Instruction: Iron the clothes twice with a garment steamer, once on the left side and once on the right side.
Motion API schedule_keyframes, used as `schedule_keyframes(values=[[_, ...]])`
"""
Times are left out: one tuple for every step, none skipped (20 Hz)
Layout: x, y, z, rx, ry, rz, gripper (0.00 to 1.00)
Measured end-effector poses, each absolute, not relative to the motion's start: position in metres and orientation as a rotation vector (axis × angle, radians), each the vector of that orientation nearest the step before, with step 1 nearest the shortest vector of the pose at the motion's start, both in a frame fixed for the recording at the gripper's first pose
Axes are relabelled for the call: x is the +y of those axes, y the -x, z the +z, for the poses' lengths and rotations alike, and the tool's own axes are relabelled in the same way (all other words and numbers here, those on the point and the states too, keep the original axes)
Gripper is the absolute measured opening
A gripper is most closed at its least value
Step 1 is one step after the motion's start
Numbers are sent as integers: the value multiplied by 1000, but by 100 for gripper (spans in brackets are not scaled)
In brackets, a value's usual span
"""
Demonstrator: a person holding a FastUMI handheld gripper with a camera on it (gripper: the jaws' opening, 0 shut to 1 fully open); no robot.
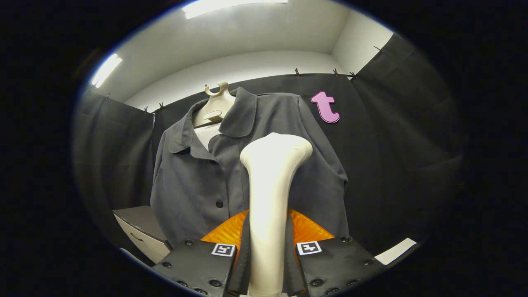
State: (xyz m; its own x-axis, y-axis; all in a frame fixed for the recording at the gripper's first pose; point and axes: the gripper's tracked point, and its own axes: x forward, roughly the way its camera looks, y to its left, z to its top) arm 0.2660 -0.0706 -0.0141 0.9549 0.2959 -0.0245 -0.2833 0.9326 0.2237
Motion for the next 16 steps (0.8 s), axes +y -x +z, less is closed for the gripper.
schedule_keyframes(values=[[-72,-267,-17,61,-218,296,40],[-72,-266,-19,62,-215,296,40],[-73,-265,-21,65,-213,296,40],[-74,-263,-23,68,-210,296,40],[-74,-260,-26,72,-207,296,40],[-75,-258,-28,76,-204,295,40],[-75,-255,-31,80,-201,294,40],[-76,-253,-35,84,-199,293,40],[-77,-249,-39,89,-195,291,40],[-77,-246,-43,96,-188,291,40],[-77,-243,-48,102,-183,289,40],[-77,-241,-54,108,-180,285,40],[-77,-238,-60,113,-179,281,40],[-77,-234,-65,118,-179,279,40],[-77,-231,-70,124,-182,279,40],[-77,-228,-76,131,-183,279,40]])
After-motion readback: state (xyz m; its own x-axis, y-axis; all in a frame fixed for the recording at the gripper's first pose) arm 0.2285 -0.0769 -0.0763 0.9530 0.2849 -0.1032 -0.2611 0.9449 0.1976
